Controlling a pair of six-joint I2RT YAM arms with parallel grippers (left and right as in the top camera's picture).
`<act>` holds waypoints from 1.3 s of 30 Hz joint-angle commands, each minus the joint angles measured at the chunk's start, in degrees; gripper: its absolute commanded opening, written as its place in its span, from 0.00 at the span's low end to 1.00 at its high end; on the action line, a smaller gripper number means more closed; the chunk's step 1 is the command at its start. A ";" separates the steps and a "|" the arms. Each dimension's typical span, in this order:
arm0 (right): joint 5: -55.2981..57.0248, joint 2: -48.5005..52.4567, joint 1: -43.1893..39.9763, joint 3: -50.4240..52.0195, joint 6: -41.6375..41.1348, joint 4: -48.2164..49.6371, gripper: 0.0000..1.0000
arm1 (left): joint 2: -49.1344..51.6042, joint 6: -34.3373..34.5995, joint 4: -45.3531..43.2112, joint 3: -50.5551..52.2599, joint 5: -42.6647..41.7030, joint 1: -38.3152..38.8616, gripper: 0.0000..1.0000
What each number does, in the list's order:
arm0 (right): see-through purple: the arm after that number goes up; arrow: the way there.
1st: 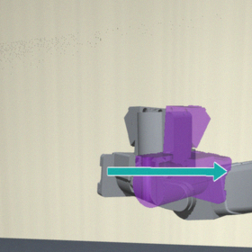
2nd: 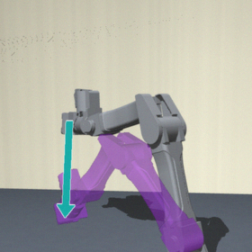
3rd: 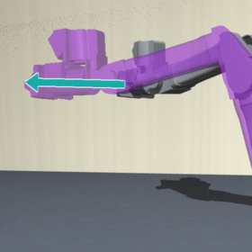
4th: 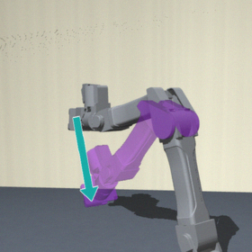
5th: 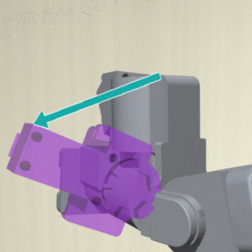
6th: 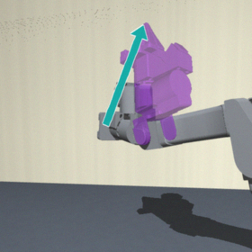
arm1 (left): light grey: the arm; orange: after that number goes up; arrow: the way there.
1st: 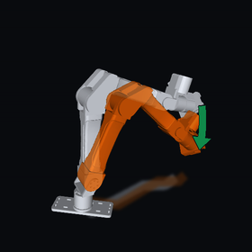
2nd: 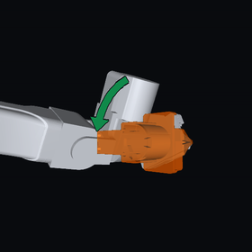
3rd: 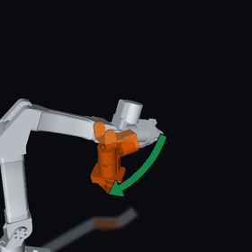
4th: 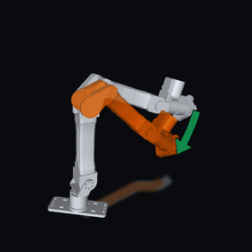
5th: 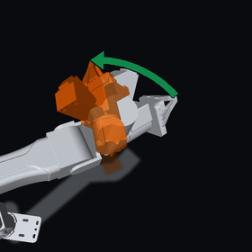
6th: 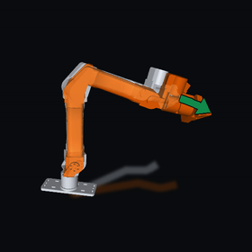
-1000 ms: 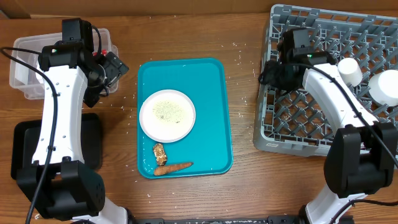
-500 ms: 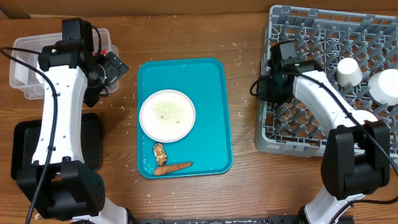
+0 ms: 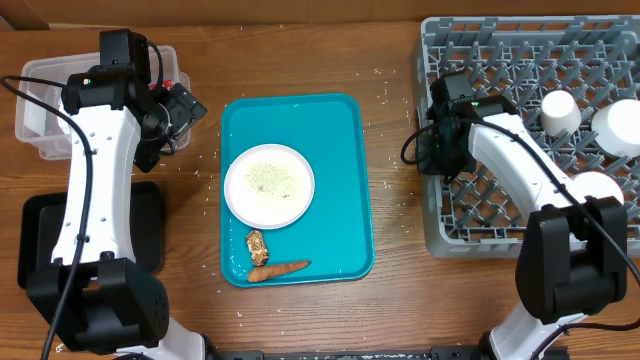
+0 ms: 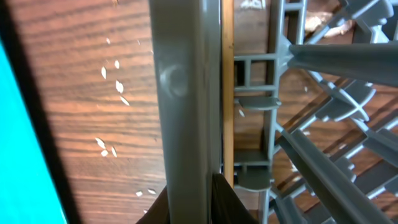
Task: Sort waste into correct bins and load items into the dishwasher
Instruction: 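Release the chopstick and raise the right gripper above the rack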
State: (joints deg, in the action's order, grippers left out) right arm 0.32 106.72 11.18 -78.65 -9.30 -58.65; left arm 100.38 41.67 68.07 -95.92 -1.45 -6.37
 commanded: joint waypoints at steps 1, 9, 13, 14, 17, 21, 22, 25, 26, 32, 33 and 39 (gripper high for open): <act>1.46 0.68 -0.87 0.96 2.47 -1.33 0.13 | -1.05 0.35 0.04 0.24 0.39 0.44 1.00; 0.46 0.68 -0.90 -0.26 2.67 -2.05 0.18 | -1.05 0.35 0.04 0.24 0.39 0.44 1.00; 0.44 0.66 -0.90 -3.58 1.57 -4.83 0.24 | -1.05 0.35 0.04 0.24 0.39 0.42 1.00; 0.46 0.63 -0.90 -4.94 1.40 -6.01 0.27 | -1.05 0.35 0.02 0.24 0.39 0.44 1.00; 0.46 0.22 -0.90 -9.20 1.18 -9.38 0.31 | -1.05 0.37 0.02 0.24 0.39 0.44 1.00; 0.20 -0.98 -0.87 -15.08 0.70 -13.64 0.38 | -1.05 0.35 0.02 0.24 0.39 0.44 1.00; -0.26 -1.46 -0.87 -16.87 0.61 -14.82 0.41 | -1.05 0.35 0.02 0.24 0.39 0.42 1.00; -3.21 -3.02 -0.87 -22.36 0.50 -18.08 0.44 | -1.05 0.35 0.04 0.24 0.39 0.42 1.00; -5.42 -3.32 -0.87 -23.78 0.50 -18.47 0.45 | -1.05 0.35 0.02 0.24 0.39 0.44 1.00; -31.98 -4.28 0.17 -26.73 0.81 -13.49 0.76 | -1.05 0.37 0.02 0.24 0.39 0.44 1.00; -34.75 -4.26 0.59 -26.69 0.79 -12.17 0.88 | -1.05 0.37 0.02 0.24 0.39 0.44 1.00; -38.25 -4.07 8.17 -24.92 0.76 -2.19 0.96 | -1.05 0.37 0.04 0.24 0.39 0.44 1.00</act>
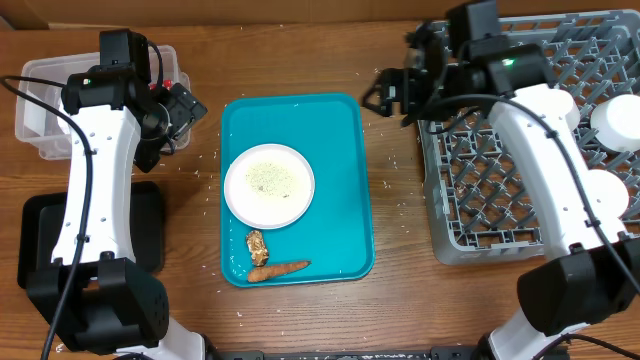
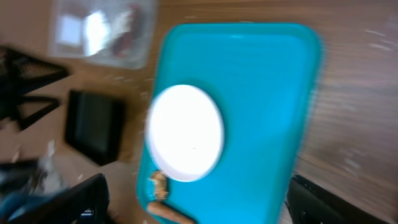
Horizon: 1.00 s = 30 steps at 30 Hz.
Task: Sort waste into correct bins and load items into the dishwasher
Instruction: 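Release the chopstick and raise the right gripper above the rack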
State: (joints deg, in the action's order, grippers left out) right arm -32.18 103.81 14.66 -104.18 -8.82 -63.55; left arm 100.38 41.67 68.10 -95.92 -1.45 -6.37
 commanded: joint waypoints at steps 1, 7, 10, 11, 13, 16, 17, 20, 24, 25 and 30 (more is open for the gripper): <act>-5.07 -1.16 5.77 0.94 0.26 3.76 0.97 | -1.05 0.35 0.02 0.24 0.39 0.42 1.00; 16.24 -1.27 12.41 1.36 -9.99 5.79 1.00 | -1.05 0.37 0.02 0.24 0.39 0.44 1.00; 22.62 -1.99 11.82 1.29 -14.95 4.50 1.00 | -1.05 0.37 0.00 0.24 0.39 0.42 1.00; 24.52 -2.49 10.95 1.22 -15.26 3.89 1.00 | -1.05 0.35 0.02 0.24 0.39 0.42 1.00; 27.32 -3.37 9.16 0.98 -15.26 3.02 1.00 | -1.05 0.35 0.00 0.24 0.39 0.44 1.00; 32.92 -5.40 4.02 0.94 -15.26 1.33 1.00 | -1.05 0.35 0.00 0.24 0.39 0.44 1.00; 34.32 -5.81 2.32 0.94 -15.26 0.74 1.00 | -1.05 0.35 0.00 0.24 0.39 0.42 1.00; 35.10 -6.40 -3.26 0.94 -15.28 -0.83 1.00 | -1.05 0.35 0.02 0.24 0.39 0.44 1.00; 35.10 -6.36 -9.70 1.03 -15.23 -3.10 1.00 | -1.05 0.37 0.02 0.24 0.39 0.42 1.00; 35.10 -6.36 -11.15 1.03 -15.23 -3.45 1.00 | -1.05 0.35 0.02 0.24 0.39 0.44 1.00; 35.12 -6.36 -15.63 1.03 -15.23 -3.43 1.00 | -1.05 1.86 -1.29 0.24 0.35 0.44 1.00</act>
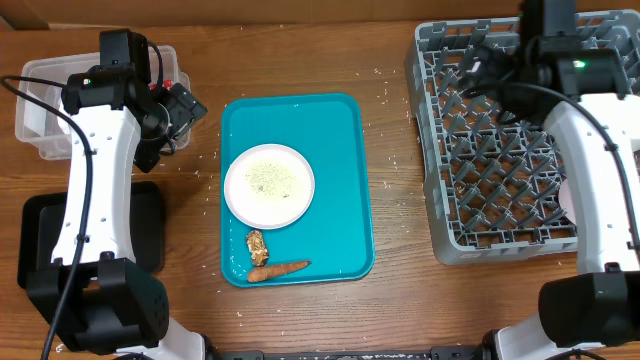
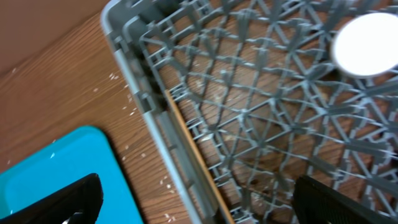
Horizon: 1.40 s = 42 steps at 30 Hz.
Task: Sort waste into correct bins and load items into the dishwasher
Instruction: 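Release the chopstick and raise the right gripper above the rack, then reach the left gripper to the white plate rim and grasp it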
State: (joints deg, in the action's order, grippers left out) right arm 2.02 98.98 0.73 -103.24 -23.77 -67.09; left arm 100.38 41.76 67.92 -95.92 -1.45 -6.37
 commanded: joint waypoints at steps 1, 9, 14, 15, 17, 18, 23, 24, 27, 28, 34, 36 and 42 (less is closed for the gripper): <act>0.92 -1.53 -2.25 0.09 -0.28 0.13 1.00 | -1.05 2.14 -1.68 0.24 0.35 0.44 1.00; 0.92 -1.53 -3.39 0.09 -0.28 0.13 1.00 | -1.05 3.89 -2.56 0.24 -2.45 0.44 1.00; 0.92 -1.53 -3.39 0.09 -0.28 0.13 1.00 | -0.96 -10.08 -1.92 0.52 -22.21 2.40 0.92; 0.92 -1.53 -3.39 0.09 -0.28 0.13 1.00 | -0.96 -12.96 -1.57 0.63 -24.13 3.67 0.91; 0.92 -1.53 -3.39 0.09 -0.28 0.13 1.00 | -0.94 -16.15 -0.31 0.68 -23.50 8.13 0.91; 0.92 -1.53 -3.39 0.09 -0.28 0.13 1.00 | -0.94 -16.31 -0.07 0.72 -21.97 10.21 0.91; 0.92 -1.53 -3.39 0.09 -0.28 0.13 1.00 | 0.11 -15.72 -0.92 0.96 -9.86 21.24 0.95; 0.90 -1.53 -3.39 0.09 -0.28 0.13 1.00 | 0.66 -15.15 -0.92 0.96 -6.71 23.61 0.99; 0.90 -1.53 -3.39 0.09 -0.28 0.13 1.00 | 3.08 -14.27 -0.92 0.96 -0.48 29.09 1.00; 0.92 -1.53 -3.39 0.09 -0.28 0.13 1.00 | 5.35 -14.27 -1.07 0.96 2.05 32.17 1.00; 0.90 -1.53 -3.39 0.09 -0.28 0.13 1.00 | 14.21 -12.72 -2.73 0.96 2.99 36.48 0.68; 0.92 -1.53 -3.39 0.09 -0.28 0.13 1.00 | 16.83 -12.76 -3.74 0.96 2.95 36.54 0.59; 0.92 -1.53 -3.39 0.09 -0.28 0.13 1.00 | 22.88 -14.32 -6.21 0.96 4.09 36.57 0.57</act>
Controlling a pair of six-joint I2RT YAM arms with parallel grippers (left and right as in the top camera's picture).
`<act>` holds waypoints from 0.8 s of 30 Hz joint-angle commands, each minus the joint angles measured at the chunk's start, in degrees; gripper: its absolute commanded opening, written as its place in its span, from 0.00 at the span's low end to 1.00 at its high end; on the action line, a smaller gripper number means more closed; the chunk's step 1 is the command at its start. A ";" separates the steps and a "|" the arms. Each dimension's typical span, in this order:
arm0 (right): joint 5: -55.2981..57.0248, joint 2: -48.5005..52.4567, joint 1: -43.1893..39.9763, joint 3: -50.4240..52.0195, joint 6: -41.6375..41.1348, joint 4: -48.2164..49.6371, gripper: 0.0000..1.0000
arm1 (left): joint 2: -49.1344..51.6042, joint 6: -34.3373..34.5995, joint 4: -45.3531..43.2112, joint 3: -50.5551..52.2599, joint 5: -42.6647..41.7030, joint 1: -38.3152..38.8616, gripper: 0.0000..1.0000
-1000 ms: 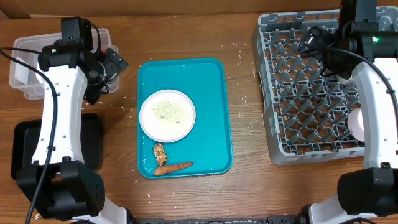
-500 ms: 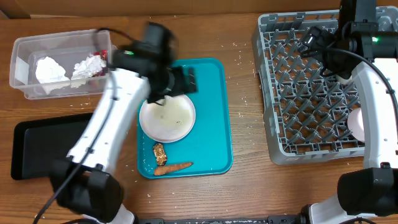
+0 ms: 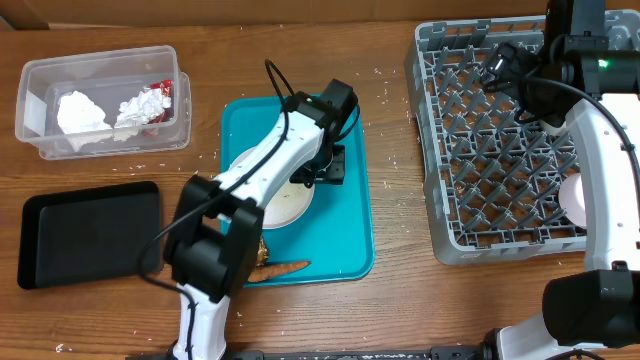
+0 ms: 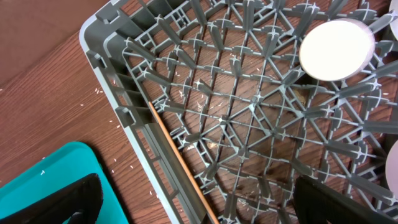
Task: Sort waste into correct bins and load items into the dishwasher
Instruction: 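Reach the left gripper to the white plate rim and grasp it, then lift the white plate and carry it left over the black tray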
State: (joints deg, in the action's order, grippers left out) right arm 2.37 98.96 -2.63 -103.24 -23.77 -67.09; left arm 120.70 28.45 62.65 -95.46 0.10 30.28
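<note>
A white plate (image 3: 283, 203) speckled with crumbs lies on the teal tray (image 3: 350, 235), half covered by my left arm. My left gripper (image 3: 328, 166) sits low at the plate's right rim; its jaws are hidden from above. A carrot piece (image 3: 282, 268) and a brown scrap (image 3: 262, 246) lie at the tray's near end. The grey dish rack (image 3: 440, 190) stands on the right, seen as the rack (image 4: 236, 118) in the right wrist view. My right gripper (image 4: 199, 208) hovers open over the rack's far left part, holding nothing.
A clear bin (image 3: 100, 100) with crumpled paper stands far left, a black tray (image 3: 85, 232) in front of it. White cups (image 4: 336, 48) stand upside down in the rack. A thin wooden stick (image 4: 180, 165) lies along the rack's left wall. Rice grains dot the table.
My left arm has moved from beside the clear bin to across the tray, its gripper now at the plate's right rim. The bin's contents are uncovered. My right gripper barely shifted.
My right gripper was first low against the rack's left wall, then raised beside the rack's far left corner looking at the tray, then above the rack's far part, where it stays. My left arm waited by the clear bin throughout and now reaches the plate.
</note>
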 commanded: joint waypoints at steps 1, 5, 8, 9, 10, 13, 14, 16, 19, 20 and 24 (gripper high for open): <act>0.57 -1.51 -0.02 0.09 -0.28 0.13 1.00 | 3.78 -0.50 -1.60 0.50 3.69 -0.09 0.57; 0.57 -1.51 -0.02 0.09 -0.28 0.13 1.00 | 5.46 0.76 -2.32 0.50 4.98 -0.09 0.56; 0.57 -1.51 -0.02 0.09 -0.28 0.13 1.00 | 5.62 0.79 -3.02 0.50 5.46 -0.09 0.47; 0.55 -1.51 -0.02 0.09 -0.28 0.13 1.00 | 5.62 1.01 -3.26 0.50 5.95 -0.07 0.44; 0.57 -1.51 -0.02 0.09 -0.28 0.13 1.00 | 5.62 1.40 -3.37 0.50 6.56 -0.04 0.41; 0.57 -1.51 -0.02 0.09 -0.28 0.13 1.00 | 5.62 1.60 -3.32 0.50 8.15 0.04 0.34; 0.55 -1.51 -0.02 0.09 -0.28 0.13 1.00 | 5.62 1.60 -3.30 0.50 8.31 0.13 0.31; 0.57 -1.51 -0.02 0.09 -0.28 0.13 1.00 | 5.62 1.60 -3.10 0.50 8.33 0.15 0.21; 0.57 -1.51 -0.02 0.09 -0.28 0.13 1.00 | 5.62 1.62 -2.93 0.50 8.50 0.31 0.09; 0.57 -1.51 -0.02 0.09 -0.28 0.13 1.00 | 5.62 1.62 -2.86 0.50 8.72 0.44 0.07; 0.55 -1.51 -0.02 0.09 -0.28 0.13 1.00 | 5.62 2.84 -1.44 0.48 11.54 1.20 0.04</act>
State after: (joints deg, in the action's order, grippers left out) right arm 2.37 98.96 -2.63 -103.24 -23.77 -67.09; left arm 125.75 30.04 60.55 -95.18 8.99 30.65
